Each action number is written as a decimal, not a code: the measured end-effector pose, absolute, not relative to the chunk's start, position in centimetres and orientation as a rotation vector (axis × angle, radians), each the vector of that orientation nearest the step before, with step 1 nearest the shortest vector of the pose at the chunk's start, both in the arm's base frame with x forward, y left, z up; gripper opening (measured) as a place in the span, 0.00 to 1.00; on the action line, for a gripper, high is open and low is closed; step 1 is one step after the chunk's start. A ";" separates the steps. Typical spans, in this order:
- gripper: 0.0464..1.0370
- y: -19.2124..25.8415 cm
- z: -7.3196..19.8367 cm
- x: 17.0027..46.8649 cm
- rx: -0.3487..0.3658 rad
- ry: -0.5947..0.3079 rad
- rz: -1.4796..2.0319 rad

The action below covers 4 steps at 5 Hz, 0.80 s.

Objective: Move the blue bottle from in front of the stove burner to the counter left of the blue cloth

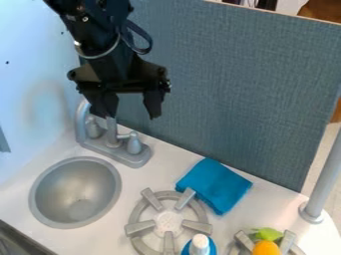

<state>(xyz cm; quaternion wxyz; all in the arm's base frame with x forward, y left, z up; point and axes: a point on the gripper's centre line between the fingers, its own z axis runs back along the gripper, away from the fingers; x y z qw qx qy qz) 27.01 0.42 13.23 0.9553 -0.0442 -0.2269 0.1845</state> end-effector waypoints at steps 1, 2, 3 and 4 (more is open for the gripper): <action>0.97 0.4 12.7 26.8 -0.086 -0.441 0.372; 0.97 -2.1 12.5 27.1 -0.116 -0.443 0.245; 0.97 -3.7 12.0 27.0 -0.150 -0.444 0.167; 0.97 -6.0 10.9 26.5 -0.160 -0.424 0.087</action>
